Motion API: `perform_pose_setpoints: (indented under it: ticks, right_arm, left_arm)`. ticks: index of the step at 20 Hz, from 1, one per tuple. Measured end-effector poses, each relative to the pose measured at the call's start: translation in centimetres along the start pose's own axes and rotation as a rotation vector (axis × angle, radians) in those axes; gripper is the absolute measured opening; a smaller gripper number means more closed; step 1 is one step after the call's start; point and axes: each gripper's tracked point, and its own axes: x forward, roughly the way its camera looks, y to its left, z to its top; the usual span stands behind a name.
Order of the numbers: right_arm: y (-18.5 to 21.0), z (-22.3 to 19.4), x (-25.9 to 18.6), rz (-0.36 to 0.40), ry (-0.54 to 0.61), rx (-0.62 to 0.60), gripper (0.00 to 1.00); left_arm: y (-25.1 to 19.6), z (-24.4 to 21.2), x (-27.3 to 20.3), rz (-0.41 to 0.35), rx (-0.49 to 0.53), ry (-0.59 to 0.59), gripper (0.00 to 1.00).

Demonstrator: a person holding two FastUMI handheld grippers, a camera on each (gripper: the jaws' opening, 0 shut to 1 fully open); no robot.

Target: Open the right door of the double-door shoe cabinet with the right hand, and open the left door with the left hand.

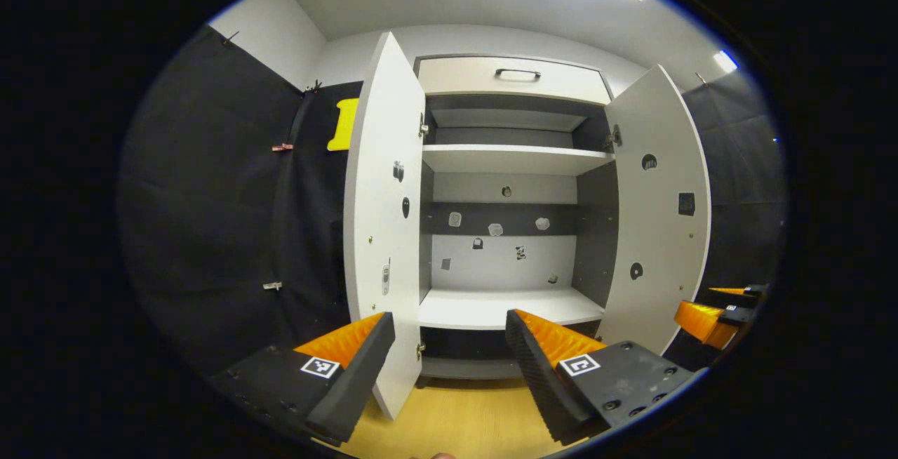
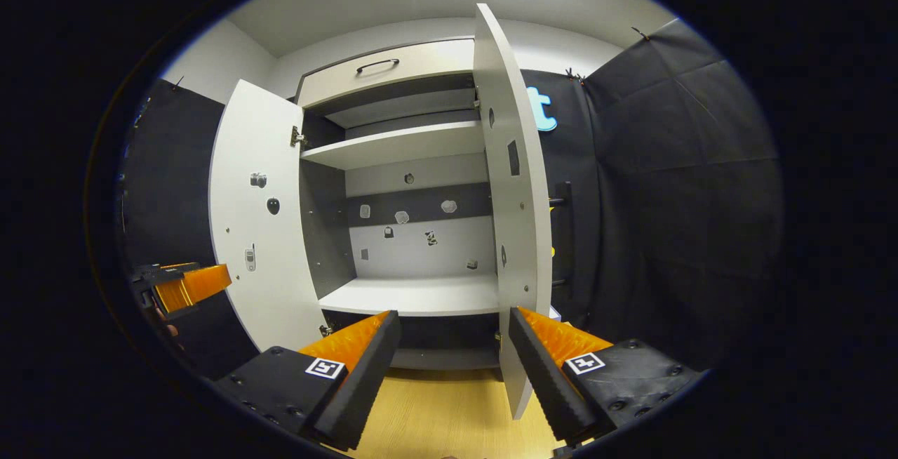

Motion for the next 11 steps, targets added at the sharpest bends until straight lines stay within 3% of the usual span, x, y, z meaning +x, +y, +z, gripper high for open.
perform_pose_setpoints:
  ticks: [6, 11]
  right_arm:
    - [1.1, -1.1, -0.5, -0.013, 0.008, 0.065, 0.98]
    - [1.3, -1.9, -1.3, -0.040, 0.009, 0.027, 0.98]
  left_arm:
    - [0.6, -1.1, -0.5, -0.046, 0.024, -0.002, 0.98]
    - [0.4, -1.1, -0.1, -0.079, 0.063, -0.019, 0.98]
